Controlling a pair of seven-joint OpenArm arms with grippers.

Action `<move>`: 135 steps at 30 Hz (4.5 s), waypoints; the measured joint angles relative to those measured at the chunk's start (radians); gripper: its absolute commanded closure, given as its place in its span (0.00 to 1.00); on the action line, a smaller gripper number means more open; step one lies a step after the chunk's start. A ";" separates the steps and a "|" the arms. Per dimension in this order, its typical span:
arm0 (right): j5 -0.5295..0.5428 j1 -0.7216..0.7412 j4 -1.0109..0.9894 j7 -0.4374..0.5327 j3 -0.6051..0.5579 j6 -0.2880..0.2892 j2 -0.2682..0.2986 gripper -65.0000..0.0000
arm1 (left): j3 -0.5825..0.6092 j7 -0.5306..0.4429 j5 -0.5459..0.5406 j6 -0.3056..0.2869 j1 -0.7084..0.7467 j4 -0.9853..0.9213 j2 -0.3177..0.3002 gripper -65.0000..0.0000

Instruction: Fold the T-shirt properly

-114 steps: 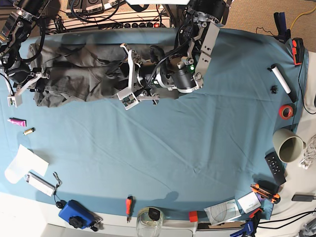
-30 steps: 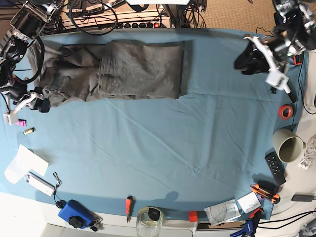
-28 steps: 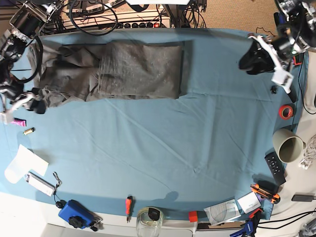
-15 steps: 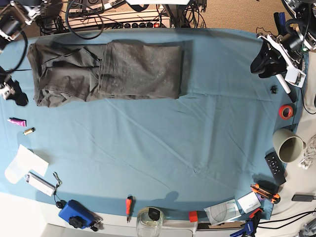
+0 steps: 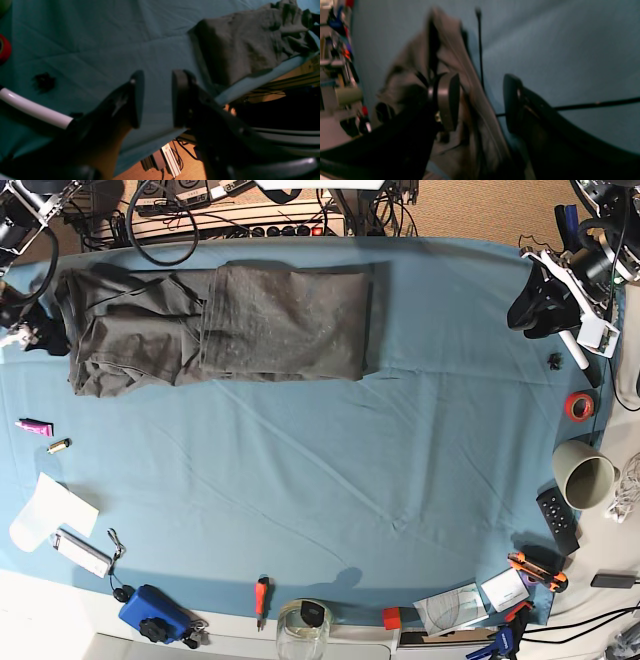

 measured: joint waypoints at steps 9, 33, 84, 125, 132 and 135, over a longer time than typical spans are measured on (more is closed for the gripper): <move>0.100 0.008 0.003 0.013 -0.160 0.003 0.008 0.56 | 0.000 0.000 0.000 0.000 0.000 0.000 0.000 0.72; 0.248 -0.002 0.000 -0.009 -0.162 0.000 0.007 0.56 | 0.000 0.000 0.000 0.000 -0.002 0.000 0.000 0.72; 0.008 -0.116 0.304 0.018 -0.161 0.003 -0.108 1.00 | 0.000 0.000 0.000 0.000 -0.006 0.000 0.002 0.72; 0.262 0.014 0.303 -0.015 -0.168 -0.001 0.030 1.00 | 0.000 0.000 0.000 0.005 -0.005 0.000 0.003 0.72; 0.259 -0.131 0.310 -0.017 -0.168 -0.001 0.029 1.00 | 0.000 0.000 0.000 0.005 -0.005 0.000 0.003 0.72; 0.256 -0.140 0.323 -0.016 -0.168 -0.001 0.029 1.00 | 0.000 0.000 0.000 0.004 -0.005 0.000 0.003 0.72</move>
